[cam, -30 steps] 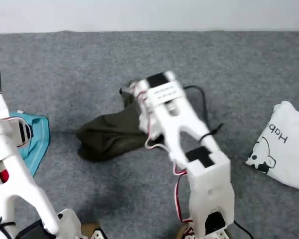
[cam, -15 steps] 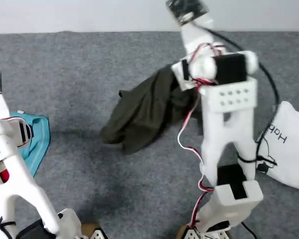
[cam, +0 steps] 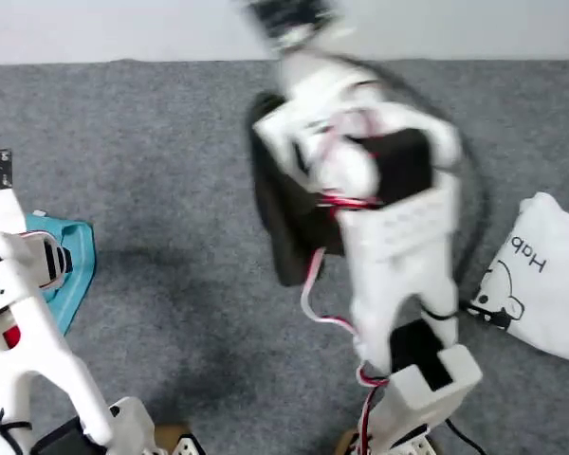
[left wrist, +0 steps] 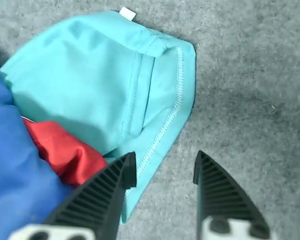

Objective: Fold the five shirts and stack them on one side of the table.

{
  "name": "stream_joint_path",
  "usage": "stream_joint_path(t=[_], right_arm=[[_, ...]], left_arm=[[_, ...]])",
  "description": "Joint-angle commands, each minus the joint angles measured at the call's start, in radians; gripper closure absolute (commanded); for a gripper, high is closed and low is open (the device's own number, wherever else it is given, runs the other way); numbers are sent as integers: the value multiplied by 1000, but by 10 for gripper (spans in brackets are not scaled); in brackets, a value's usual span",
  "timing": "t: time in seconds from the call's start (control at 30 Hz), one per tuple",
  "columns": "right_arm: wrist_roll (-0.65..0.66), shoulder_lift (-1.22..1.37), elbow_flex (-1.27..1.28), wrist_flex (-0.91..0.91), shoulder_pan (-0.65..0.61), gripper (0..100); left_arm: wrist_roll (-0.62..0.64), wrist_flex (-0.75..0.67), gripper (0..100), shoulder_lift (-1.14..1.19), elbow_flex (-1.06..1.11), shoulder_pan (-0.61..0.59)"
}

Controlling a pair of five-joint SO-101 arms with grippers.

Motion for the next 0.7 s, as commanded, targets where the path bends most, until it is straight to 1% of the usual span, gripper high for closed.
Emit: stream_joint_path(t=[0.0,0.07,0.13,0.17,0.23,0.33,0.53,0.67], right_arm=[[-5,68,34,-47,-142,988],[-5,145,35,-48,-197,988],[-5,222,35,-39,-226,984],[-5,254,34,-38,-226,972],[-8,283,15,-19,-223,916],[-20,294,-20,25,-202,822],[-46,294,-81,137,-120,818],[-46,265,-114,148,-18,818]], left_arm=[[8,-17,809,-38,-8,-8],[8,-17,809,-38,-10,-8],[8,-17,809,-40,-12,-8],[8,-17,809,-40,-12,-8],[6,-17,809,-40,-15,-8],[5,-11,809,-40,-48,-8],[-32,-12,808,-40,-145,0],[-38,14,807,-40,-193,75]])
